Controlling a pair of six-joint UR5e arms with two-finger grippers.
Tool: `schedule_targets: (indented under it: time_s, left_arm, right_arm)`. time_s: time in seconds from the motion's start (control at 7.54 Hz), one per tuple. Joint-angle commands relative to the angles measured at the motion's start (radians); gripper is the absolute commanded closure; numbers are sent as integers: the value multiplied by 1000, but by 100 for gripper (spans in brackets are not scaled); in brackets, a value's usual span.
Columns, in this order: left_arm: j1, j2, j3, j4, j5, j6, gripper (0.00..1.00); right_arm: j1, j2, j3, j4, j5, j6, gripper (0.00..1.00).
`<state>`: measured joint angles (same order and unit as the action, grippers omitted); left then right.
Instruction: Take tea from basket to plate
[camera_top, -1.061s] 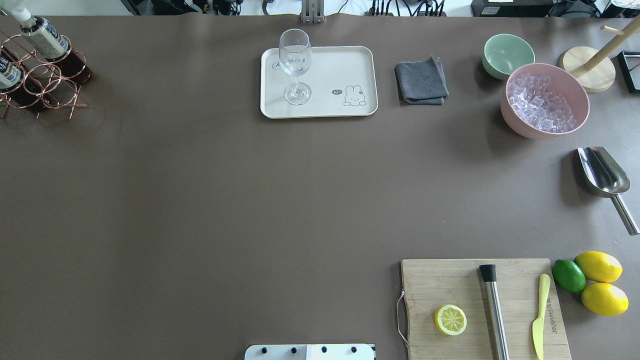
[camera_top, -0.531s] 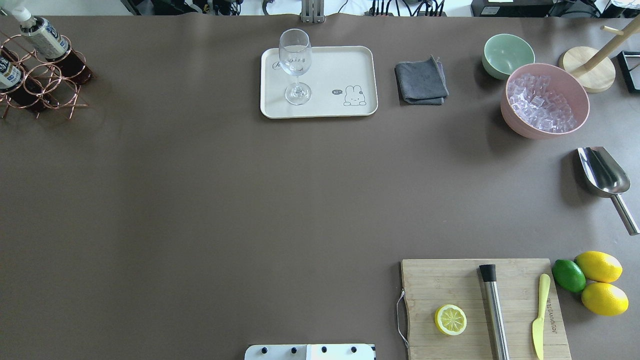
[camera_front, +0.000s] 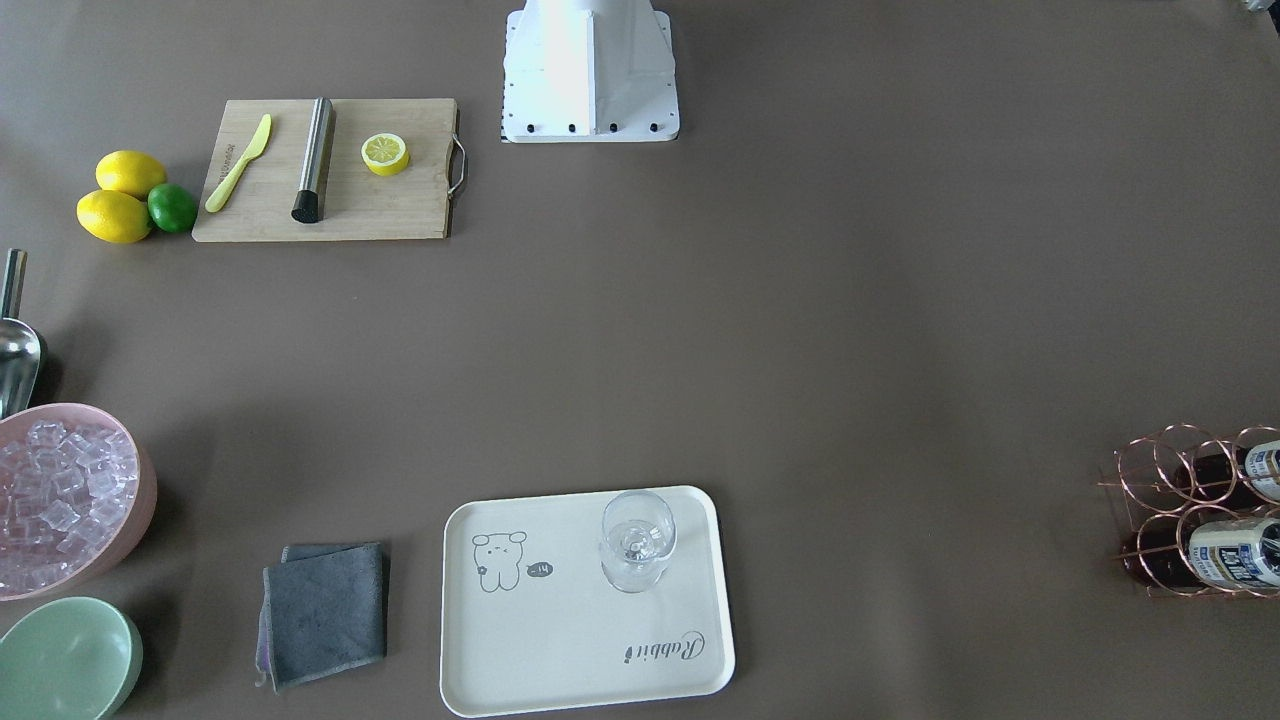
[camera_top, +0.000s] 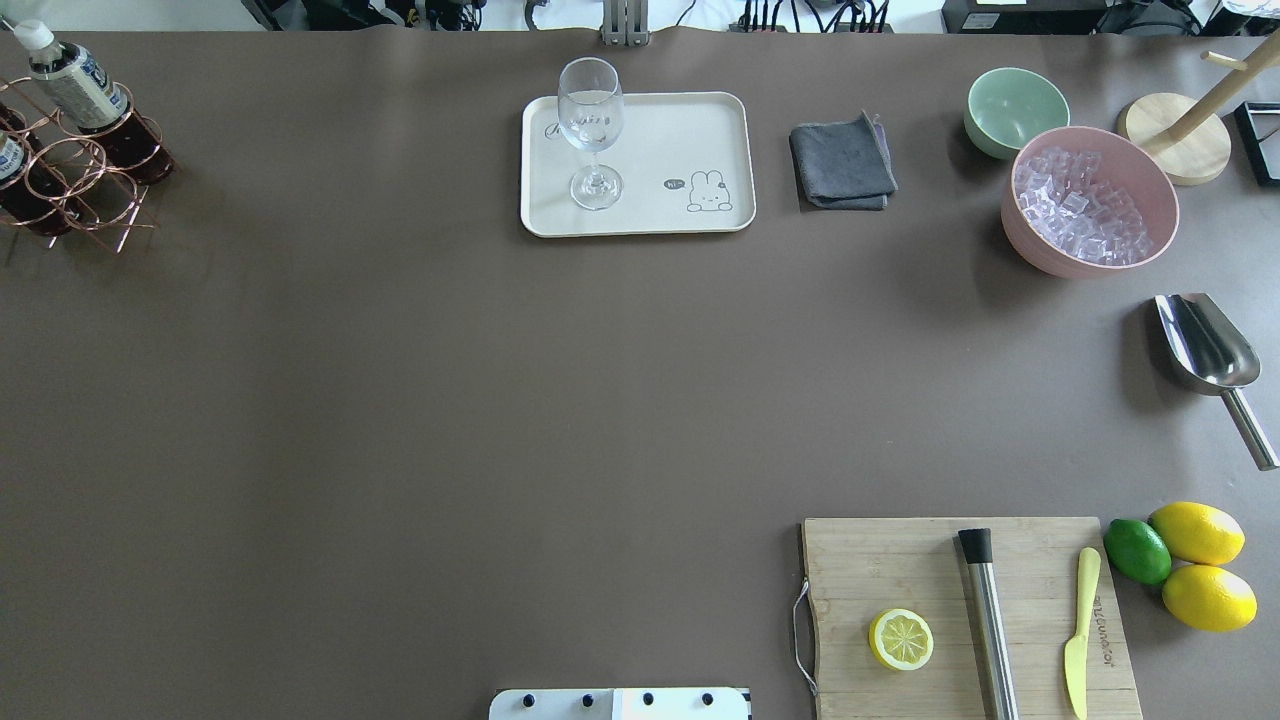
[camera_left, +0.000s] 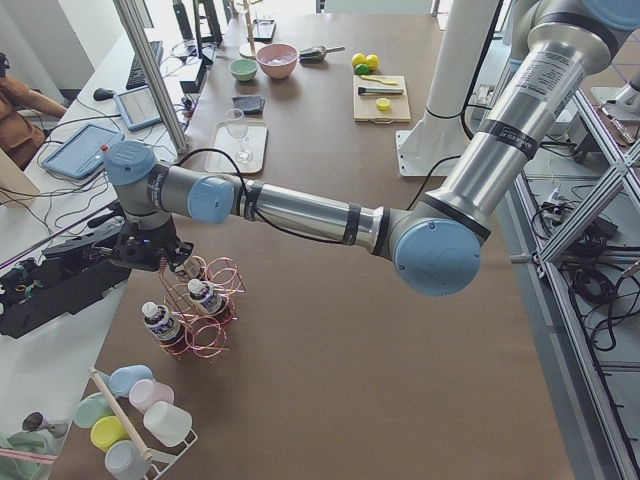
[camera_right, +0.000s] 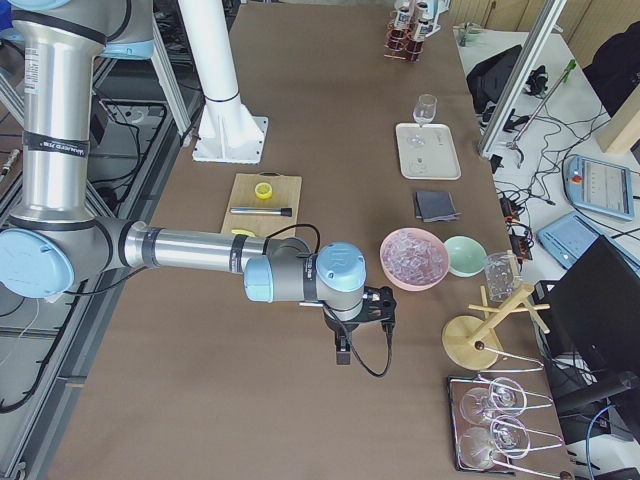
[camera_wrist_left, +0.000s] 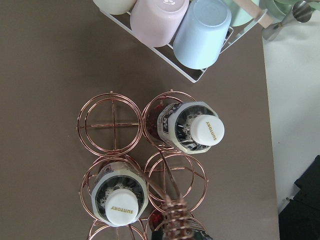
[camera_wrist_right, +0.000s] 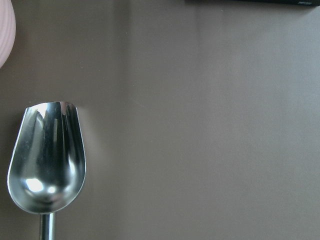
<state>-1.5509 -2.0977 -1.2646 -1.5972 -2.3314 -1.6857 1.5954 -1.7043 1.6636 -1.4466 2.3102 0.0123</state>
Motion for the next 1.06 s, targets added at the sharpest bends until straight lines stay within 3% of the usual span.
schedule_targets:
  time_s: [0.0, 0.13, 0.4, 0.53, 0.66, 0.93]
  left_arm:
    - [-17, 11, -172, 203, -46, 0, 100]
    - [-18, 39, -293, 314, -46, 0, 100]
    - [11, 51, -502, 536, -48, -31, 100]
    - [29, 76, -565, 551, -49, -93, 100]
    - [64, 94, -650, 553, -49, -186, 100]
    - [167, 105, -805, 563, -48, -413, 100]
  right_arm:
    - [0, 2, 21, 0, 12, 2, 0]
    - [0, 2, 65, -3, 37, 3, 0]
    - [-21, 40, 90, -2, 183, 5, 0]
    - [-66, 85, 110, -2, 248, 6, 0]
    - [-139, 122, 170, -3, 256, 15, 0]
    - [-275, 240, 171, -2, 297, 17, 0]
